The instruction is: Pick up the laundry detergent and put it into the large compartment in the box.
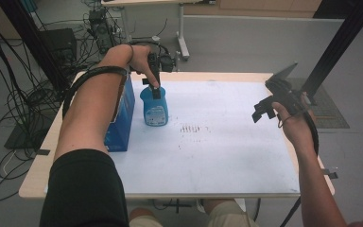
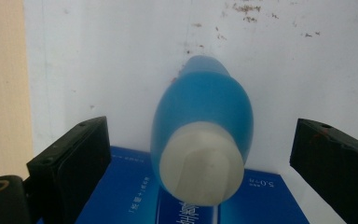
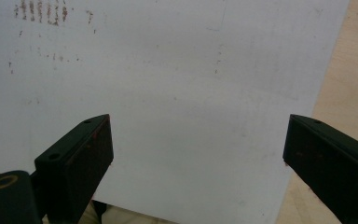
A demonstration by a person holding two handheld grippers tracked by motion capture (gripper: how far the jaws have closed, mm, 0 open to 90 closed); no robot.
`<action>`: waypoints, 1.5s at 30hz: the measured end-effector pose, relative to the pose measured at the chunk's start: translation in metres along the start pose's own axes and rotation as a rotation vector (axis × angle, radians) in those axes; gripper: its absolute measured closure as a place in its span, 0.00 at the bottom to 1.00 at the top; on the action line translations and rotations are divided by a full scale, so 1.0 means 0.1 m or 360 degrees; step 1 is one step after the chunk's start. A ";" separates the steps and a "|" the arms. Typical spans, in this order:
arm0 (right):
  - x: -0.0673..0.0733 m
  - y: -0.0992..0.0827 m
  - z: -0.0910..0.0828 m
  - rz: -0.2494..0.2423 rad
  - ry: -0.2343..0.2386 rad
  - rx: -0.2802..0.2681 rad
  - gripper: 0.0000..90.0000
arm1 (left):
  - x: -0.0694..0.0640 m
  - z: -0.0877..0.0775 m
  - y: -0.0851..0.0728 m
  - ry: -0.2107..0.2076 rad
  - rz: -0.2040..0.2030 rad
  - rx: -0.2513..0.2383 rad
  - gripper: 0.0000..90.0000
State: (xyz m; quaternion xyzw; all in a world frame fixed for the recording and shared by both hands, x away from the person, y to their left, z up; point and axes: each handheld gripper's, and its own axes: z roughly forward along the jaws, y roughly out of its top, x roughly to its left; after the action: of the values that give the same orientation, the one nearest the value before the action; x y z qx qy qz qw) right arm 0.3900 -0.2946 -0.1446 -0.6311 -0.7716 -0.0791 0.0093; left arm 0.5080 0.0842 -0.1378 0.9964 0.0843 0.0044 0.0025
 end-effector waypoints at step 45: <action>-0.01 0.03 0.08 -0.0005 0.0010 0.0019 0.09 | 0.01 0.36 -0.02 -0.0034 0.0016 0.0006 0.06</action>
State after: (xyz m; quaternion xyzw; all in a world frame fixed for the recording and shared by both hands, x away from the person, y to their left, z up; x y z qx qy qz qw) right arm 0.3939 -0.2941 -0.1527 -0.6295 -0.7730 -0.0765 0.0154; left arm 0.5090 0.0863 -0.1743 0.9968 0.0793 -0.0063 0.0015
